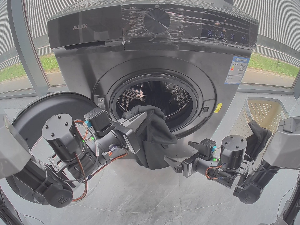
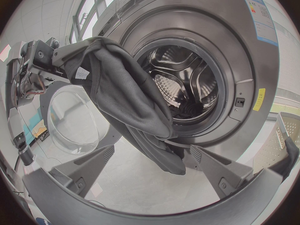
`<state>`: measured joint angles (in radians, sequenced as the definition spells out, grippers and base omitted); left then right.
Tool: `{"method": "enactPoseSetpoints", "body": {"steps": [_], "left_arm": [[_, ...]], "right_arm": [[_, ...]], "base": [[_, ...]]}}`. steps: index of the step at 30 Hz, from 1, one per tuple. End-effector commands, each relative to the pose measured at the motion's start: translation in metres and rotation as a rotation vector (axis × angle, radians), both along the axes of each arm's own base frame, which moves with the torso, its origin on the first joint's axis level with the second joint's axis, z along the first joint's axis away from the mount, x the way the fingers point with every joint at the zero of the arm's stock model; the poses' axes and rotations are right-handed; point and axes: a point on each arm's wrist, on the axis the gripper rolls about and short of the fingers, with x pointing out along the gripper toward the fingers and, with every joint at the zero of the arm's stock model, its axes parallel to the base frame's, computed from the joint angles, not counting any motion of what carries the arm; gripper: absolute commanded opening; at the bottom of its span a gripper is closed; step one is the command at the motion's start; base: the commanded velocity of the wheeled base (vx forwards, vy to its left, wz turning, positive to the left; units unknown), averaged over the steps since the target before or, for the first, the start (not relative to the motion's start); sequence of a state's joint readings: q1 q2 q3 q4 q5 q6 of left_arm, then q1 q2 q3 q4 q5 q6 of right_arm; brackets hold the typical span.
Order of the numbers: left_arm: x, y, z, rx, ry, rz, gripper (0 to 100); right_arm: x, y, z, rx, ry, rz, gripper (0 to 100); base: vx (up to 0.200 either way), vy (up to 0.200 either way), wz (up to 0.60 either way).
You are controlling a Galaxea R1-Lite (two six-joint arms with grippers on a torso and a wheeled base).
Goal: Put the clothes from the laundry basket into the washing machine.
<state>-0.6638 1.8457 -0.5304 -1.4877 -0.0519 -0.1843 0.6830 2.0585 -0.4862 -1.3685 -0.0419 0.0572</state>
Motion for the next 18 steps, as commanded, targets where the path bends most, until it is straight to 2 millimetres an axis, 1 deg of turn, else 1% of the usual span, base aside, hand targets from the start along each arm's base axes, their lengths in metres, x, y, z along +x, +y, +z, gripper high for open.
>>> {"method": "enactPoseSetpoints", "body": {"steps": [1,4,5,6,9,14,18], "left_arm": [[0.000,-0.001,0.000,-0.003,0.003,-0.004,0],[-0.001,-0.004,0.000,-0.012,0.009,-0.014,0],[-0.001,-0.004,0.000,-0.012,0.009,-0.014,0],[-0.002,-0.005,0.000,-0.019,0.013,-0.020,0],[-0.001,-0.005,-0.001,-0.018,0.016,-0.020,0],[0.002,-0.007,-0.007,-0.005,0.032,-0.017,0],[0.003,-0.008,-0.007,-0.008,0.030,-0.015,0]], "right_arm": [[0.013,0.009,-0.007,0.003,-0.007,-0.006,100],[0.023,0.016,-0.003,0.025,-0.037,-0.013,100],[0.023,0.016,-0.003,0.025,-0.037,-0.013,100],[0.030,0.021,0.000,0.039,-0.057,-0.028,100],[0.036,0.027,0.009,0.068,-0.094,-0.042,100],[0.034,0.029,0.018,0.093,-0.116,-0.041,100],[0.030,0.027,0.027,0.109,-0.135,-0.037,100]], "base": [[0.000,0.000,0.00],[0.000,0.000,0.00],[0.000,0.000,0.00],[0.000,0.000,0.00],[0.000,0.000,0.00],[0.000,0.000,0.00],[0.000,0.000,0.00]]}}
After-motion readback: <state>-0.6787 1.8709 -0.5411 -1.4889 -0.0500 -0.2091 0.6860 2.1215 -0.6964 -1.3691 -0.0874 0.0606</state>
